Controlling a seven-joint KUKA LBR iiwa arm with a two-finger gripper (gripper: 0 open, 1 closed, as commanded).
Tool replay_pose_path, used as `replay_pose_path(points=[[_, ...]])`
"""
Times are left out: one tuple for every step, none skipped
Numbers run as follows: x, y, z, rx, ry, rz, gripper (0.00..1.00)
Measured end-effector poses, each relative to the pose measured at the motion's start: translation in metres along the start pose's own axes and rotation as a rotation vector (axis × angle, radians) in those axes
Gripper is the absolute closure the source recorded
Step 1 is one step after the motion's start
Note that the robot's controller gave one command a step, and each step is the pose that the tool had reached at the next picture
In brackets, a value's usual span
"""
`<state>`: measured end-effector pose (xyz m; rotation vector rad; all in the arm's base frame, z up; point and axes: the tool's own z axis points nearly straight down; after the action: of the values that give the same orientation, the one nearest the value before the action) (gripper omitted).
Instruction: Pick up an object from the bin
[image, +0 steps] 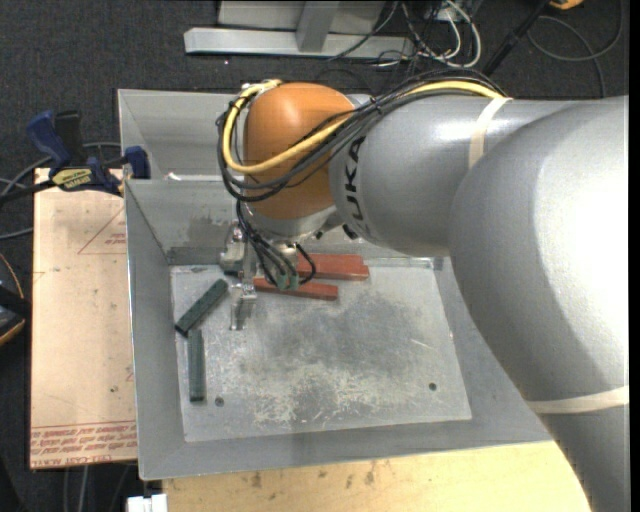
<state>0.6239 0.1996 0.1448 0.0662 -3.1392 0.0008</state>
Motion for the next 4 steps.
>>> replay_pose_path(points=[[-0.001, 0.001, -0.003, -0.002, -0.003, 0.001, 0.00], [-0.014, 0.006, 0.041, -0.002, -0.009, -0.086, 0.00], [-0.032, 0.008, 0.066, -0.005, -0.020, -0.380, 1.00], [-0.032, 0.008, 0.066, -0.005, -0.020, -0.380, 1.00]])
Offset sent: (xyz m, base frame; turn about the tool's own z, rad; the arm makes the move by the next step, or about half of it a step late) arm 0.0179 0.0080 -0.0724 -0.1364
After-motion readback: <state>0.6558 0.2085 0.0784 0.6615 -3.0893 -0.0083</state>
